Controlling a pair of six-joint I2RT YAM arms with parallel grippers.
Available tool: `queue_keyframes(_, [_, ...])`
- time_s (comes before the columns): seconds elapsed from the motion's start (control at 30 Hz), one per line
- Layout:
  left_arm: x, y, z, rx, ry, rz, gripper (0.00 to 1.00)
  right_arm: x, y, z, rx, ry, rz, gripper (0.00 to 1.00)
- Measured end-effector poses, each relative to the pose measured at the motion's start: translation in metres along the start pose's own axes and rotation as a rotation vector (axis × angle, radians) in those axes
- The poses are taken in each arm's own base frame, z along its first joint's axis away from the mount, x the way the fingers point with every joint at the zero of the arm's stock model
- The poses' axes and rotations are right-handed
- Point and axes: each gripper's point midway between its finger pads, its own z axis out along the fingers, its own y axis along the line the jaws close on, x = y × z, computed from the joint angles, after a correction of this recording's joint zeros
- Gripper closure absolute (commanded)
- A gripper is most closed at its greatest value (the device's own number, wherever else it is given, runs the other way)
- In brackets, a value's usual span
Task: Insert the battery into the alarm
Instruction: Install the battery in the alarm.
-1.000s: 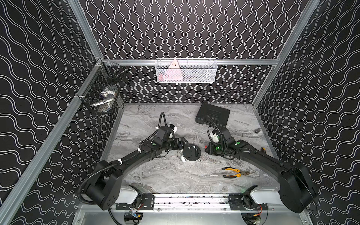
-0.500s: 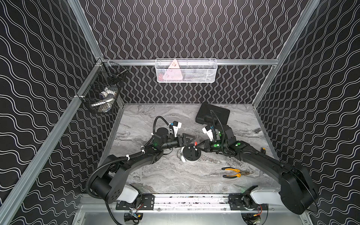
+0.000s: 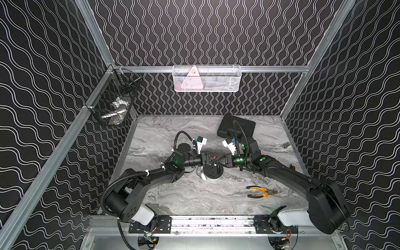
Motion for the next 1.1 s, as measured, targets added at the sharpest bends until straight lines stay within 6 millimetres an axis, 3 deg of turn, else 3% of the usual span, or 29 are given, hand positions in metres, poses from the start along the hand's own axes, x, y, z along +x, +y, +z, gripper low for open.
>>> queue_keyframes(0.13, [-0.001,0.003,0.001,-0.009,-0.008,-0.021,0.64,0.001,0.002,0.000,-0.006,0.004,0.001,0.90])
queue_keyframes(0.3, [-0.002,0.005,0.001,-0.017,-0.015,-0.030,0.70,0.001,0.003,0.000,-0.013,0.006,-0.001,0.90])
queue_keyframes(0.67, [-0.002,0.012,0.001,-0.029,-0.026,-0.067,0.97,0.000,0.003,-0.001,-0.011,0.003,0.014,0.86])
queue_keyframes(0.83, [-0.003,0.013,0.001,-0.034,-0.031,-0.084,1.00,0.000,0.004,0.000,-0.019,-0.003,0.047,0.70])
queue_keyframes(1.1, [-0.005,0.006,-0.006,-0.002,-0.073,-0.042,1.00,0.004,0.007,-0.005,-0.051,-0.040,0.073,0.55])
